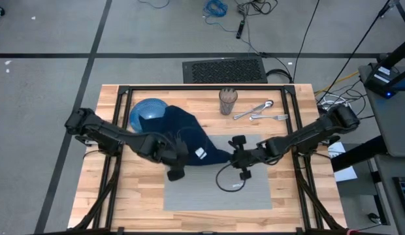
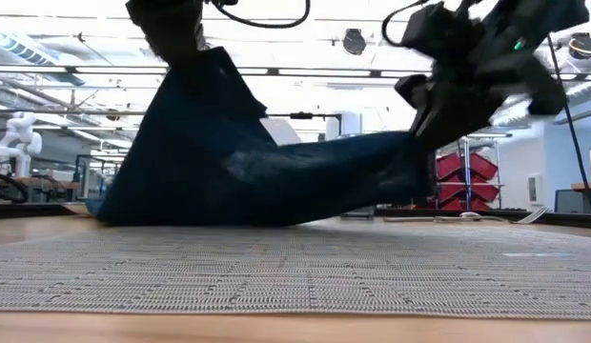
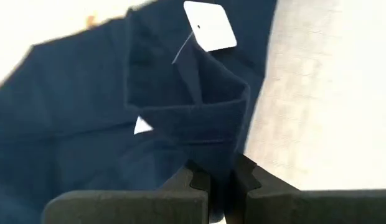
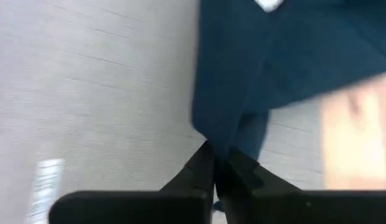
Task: Set table place
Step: Fold the blue napkin
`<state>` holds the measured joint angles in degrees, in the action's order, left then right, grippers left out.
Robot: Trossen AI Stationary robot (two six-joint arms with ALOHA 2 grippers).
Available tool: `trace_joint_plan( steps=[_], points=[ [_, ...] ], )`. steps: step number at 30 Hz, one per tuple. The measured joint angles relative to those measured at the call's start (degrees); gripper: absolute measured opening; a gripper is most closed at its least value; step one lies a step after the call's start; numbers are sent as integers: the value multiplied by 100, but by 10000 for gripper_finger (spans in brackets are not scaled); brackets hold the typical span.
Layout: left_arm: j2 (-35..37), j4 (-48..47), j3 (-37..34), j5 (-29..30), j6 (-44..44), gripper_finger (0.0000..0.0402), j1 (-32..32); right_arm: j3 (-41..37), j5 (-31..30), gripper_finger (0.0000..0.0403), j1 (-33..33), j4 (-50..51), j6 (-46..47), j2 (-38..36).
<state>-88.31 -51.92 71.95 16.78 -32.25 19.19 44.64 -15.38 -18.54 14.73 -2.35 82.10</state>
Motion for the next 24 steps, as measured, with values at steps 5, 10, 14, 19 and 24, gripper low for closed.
trace_joint_plan(
  steps=[5,10,14,19,24],
  points=[
    [-1,1450,-760,-117,-237,0,518,2,949,0,-298,59,41,-153],
    [-2,2078,-1219,-151,-603,7,977,2,1128,0,-608,287,281,-153],
    [-2,2150,-1289,-40,-813,44,1277,2,1135,0,-760,418,398,-153],
    [-2,2159,-1289,81,-950,106,1474,2,1381,0,-827,521,501,-153],
    [-7,2311,-1245,401,-401,141,1511,2,1570,0,-827,642,599,-153]
  ],
)
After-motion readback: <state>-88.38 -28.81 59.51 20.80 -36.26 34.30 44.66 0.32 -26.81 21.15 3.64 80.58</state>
